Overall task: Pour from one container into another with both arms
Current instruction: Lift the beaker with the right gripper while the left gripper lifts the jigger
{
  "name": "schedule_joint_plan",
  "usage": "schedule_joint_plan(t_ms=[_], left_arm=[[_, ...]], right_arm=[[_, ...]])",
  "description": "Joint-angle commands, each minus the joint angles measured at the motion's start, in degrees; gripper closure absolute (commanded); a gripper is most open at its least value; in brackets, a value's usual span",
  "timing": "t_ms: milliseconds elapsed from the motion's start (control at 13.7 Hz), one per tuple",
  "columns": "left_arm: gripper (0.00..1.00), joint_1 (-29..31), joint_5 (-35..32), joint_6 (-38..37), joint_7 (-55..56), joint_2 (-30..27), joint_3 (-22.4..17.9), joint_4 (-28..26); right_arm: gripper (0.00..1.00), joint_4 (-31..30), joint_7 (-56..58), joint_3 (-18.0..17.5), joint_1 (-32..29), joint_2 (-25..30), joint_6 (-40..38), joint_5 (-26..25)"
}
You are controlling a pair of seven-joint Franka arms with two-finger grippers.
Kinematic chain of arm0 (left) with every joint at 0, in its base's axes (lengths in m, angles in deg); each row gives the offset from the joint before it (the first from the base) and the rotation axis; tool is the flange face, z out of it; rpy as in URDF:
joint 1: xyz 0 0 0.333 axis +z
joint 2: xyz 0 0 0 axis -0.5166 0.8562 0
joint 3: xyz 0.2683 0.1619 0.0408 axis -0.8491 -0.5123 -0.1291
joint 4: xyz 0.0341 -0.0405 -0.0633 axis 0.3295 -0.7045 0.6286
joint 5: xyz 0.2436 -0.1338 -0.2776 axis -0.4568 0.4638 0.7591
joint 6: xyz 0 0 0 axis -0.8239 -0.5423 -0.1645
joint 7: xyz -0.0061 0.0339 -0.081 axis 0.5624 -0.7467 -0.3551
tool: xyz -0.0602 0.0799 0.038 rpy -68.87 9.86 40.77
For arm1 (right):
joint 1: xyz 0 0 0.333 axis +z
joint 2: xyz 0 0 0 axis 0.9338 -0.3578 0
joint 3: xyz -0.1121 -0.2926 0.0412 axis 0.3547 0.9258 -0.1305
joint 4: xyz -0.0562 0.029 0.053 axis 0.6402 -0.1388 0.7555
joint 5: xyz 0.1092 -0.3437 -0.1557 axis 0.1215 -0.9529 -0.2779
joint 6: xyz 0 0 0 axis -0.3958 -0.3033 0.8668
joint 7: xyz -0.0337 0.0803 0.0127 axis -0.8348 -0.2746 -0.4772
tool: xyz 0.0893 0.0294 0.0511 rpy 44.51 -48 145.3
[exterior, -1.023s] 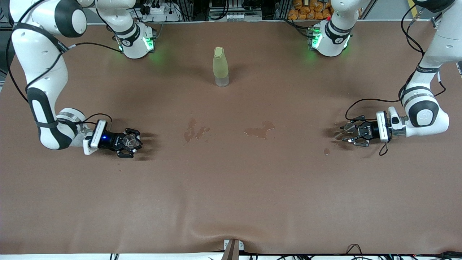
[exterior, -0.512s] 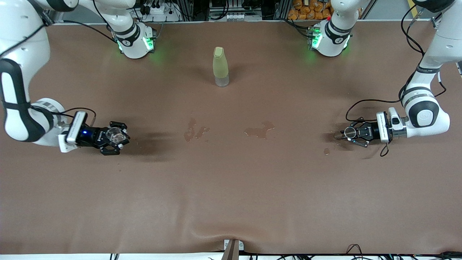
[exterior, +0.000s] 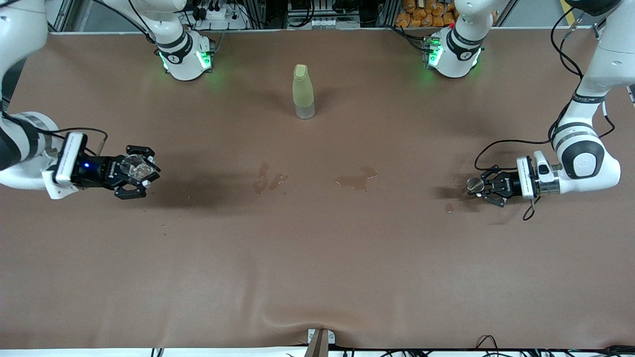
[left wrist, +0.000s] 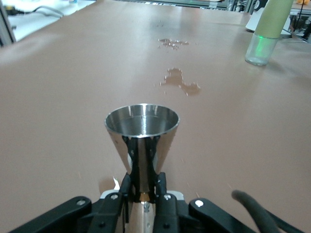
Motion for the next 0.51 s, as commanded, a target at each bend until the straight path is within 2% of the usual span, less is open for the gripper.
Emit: schedule_joint_plan(t_ms=[0, 146, 438], left_arm=[[1.00, -0.85, 2.16, 0.18, 0.41, -1.13, 3.79, 2.03], [1.00, -2.51, 6.01, 0.62, 2.33, -1.13, 5.83, 2.48], [1.00, -8.66, 11.73, 5.26, 6.47, -2.18, 6.01, 2.48]], right_arm=[[1.00, -1.98, -3.57, 0.58, 0.73, 3.74, 0.18, -0.59], [1.00, -1.90, -5.06, 0.58, 0.73, 4.37, 0.18, -0.59], [1.00, -2.07, -4.98, 0.58, 1.08, 4.28, 0.09, -0.76]])
